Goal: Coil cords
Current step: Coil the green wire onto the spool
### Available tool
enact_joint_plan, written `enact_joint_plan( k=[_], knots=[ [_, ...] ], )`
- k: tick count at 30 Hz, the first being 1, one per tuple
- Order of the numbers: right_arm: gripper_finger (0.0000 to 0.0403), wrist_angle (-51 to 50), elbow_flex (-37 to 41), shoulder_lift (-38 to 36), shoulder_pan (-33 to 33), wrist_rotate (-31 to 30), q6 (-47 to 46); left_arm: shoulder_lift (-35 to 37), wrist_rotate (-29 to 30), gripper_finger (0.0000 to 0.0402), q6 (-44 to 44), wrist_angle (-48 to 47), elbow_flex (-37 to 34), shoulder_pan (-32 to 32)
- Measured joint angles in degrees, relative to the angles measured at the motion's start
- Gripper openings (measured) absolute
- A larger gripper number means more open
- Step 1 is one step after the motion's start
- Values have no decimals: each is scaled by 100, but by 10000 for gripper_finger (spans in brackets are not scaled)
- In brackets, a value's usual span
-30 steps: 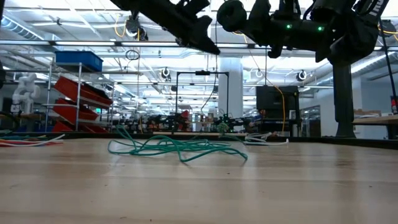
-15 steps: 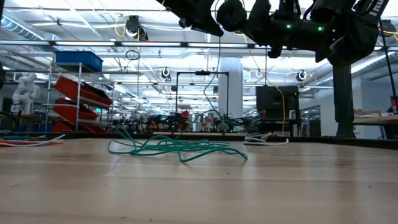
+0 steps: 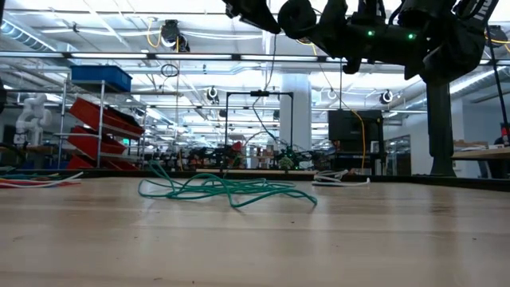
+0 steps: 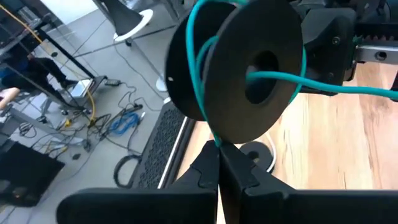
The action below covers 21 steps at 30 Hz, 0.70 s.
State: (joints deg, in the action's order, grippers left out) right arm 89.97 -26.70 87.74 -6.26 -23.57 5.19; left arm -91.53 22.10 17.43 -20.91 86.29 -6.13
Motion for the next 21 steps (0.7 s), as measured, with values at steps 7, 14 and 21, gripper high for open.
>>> enact_joint_plan(
  k=[7, 14, 21],
  knots=[
    [0, -1, 0, 0, 0, -11, -1, 7, 450, 0, -35, -850, 432, -140],
    [0, 0, 0, 0, 0, -11, -22, 3, 430, 0, -317, -1245, 242, -208],
    [0, 0, 0, 0, 0, 0, -77, -94, -54, 0, -635, -1111, -40, -457]
  ],
)
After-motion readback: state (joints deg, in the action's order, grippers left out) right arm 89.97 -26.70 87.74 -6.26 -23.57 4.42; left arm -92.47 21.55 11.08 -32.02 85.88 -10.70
